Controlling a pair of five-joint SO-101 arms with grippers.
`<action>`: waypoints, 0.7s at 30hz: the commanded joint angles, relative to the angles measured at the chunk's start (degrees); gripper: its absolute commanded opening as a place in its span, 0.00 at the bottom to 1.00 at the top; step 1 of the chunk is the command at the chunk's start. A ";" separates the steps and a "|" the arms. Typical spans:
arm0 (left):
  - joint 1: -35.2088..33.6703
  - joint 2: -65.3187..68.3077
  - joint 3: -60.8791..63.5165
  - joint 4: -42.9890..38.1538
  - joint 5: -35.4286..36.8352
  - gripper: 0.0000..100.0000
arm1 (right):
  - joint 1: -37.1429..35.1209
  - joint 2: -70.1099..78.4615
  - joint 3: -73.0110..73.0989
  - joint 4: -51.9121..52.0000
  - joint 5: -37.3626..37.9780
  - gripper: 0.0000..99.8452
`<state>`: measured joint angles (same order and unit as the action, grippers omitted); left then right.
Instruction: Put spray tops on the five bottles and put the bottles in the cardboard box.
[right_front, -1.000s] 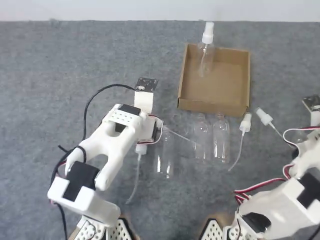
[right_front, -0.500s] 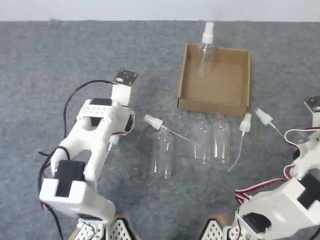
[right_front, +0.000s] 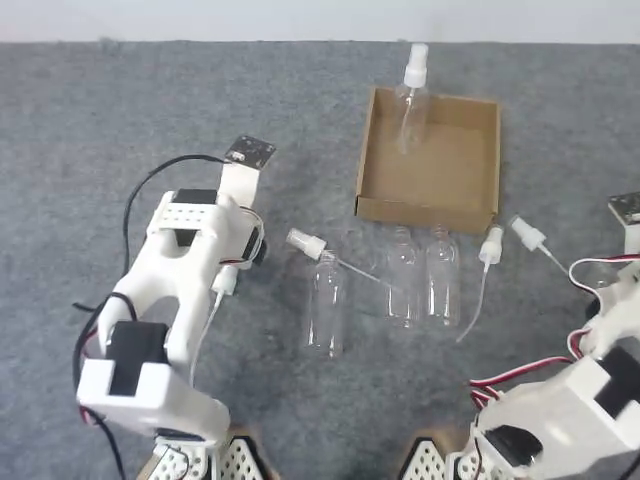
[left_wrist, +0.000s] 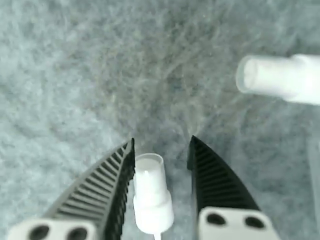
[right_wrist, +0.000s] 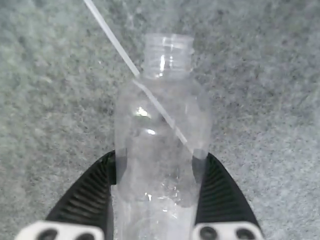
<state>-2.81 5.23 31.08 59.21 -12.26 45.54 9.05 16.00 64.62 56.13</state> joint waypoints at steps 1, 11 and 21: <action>-1.14 -4.66 -2.24 3.08 -0.62 0.16 | 0.75 -1.10 -3.43 -0.57 0.70 0.04; -8.18 -6.33 -1.63 3.96 -3.34 0.16 | 0.75 -1.01 -3.43 -0.57 0.70 0.04; -6.15 -9.49 9.89 -3.16 -2.90 0.16 | 0.75 -0.57 -3.34 -0.57 0.70 0.04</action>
<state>-9.49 -1.80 40.40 59.47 -14.90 45.63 9.05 16.00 64.62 56.13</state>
